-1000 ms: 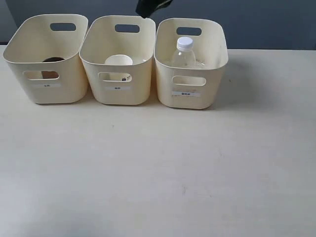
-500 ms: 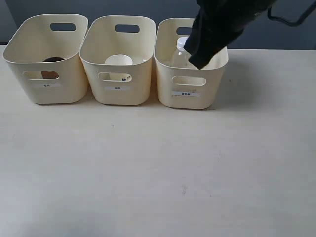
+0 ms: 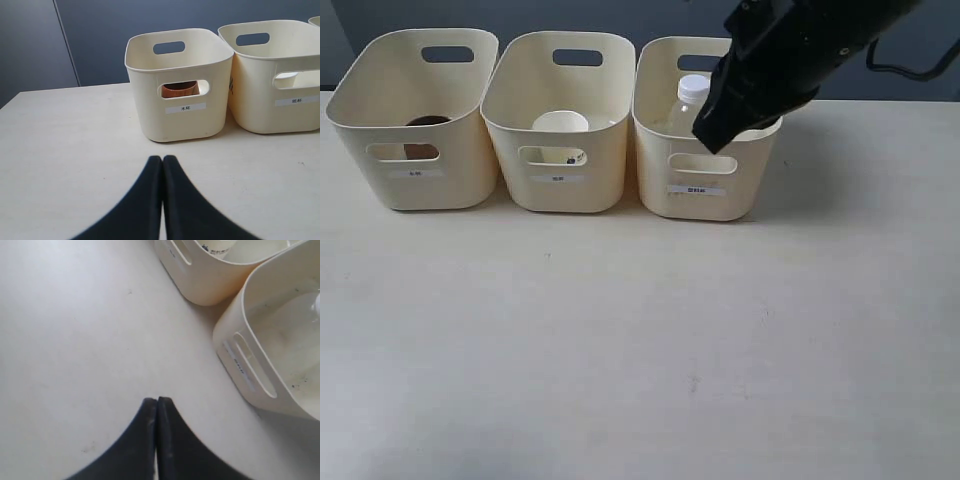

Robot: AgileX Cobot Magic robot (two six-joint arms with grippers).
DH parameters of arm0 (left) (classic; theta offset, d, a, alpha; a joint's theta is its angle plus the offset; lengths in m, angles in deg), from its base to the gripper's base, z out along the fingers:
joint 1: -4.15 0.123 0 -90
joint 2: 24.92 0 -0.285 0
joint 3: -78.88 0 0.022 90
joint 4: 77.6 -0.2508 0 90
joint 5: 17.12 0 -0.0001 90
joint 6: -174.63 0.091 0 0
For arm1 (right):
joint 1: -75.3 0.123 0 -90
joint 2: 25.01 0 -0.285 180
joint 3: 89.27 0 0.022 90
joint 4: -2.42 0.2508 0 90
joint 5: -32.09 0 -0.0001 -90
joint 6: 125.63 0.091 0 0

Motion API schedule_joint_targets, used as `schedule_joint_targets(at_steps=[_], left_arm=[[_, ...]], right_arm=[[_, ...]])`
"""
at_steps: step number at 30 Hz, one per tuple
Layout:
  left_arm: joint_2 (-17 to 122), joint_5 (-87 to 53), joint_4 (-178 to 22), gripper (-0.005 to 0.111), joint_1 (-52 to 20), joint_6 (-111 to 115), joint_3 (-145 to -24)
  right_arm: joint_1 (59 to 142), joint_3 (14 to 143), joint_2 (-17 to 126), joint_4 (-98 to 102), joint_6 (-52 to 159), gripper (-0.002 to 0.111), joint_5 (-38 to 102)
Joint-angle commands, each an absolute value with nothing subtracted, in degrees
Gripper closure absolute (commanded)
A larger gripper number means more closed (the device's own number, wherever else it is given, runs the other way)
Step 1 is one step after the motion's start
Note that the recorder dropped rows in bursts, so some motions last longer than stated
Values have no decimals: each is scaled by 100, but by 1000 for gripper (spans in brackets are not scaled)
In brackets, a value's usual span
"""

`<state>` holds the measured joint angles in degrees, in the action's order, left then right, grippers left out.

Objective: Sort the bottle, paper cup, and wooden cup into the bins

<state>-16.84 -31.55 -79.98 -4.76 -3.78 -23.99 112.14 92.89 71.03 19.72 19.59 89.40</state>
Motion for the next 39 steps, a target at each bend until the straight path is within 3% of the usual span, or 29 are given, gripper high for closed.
schedule_joint_targets(at_steps=[1,13,20,33,39], left_arm=[[-1713,-3080,-8005,107,-507,-379,-2390],[-1713,-3080,-8005,107,-507,-379,-2390],[-1713,-3080,-8005,107,-507,-379,-2390],[-1713,-3080,-8005,107,-507,-379,-2390],[-1713,-3080,-8005,107,-507,-379,-2390]], right_arm=[[11190,9262,7043,2241,1995,109,8912],[11190,9262,7004,2136,2823,109,8206],[11063,7897,5826,872,4207,109,6272],[8584,3868,2838,1352,4244,109,3542],[7918,2788,1231,1352,4244,109,3209]])
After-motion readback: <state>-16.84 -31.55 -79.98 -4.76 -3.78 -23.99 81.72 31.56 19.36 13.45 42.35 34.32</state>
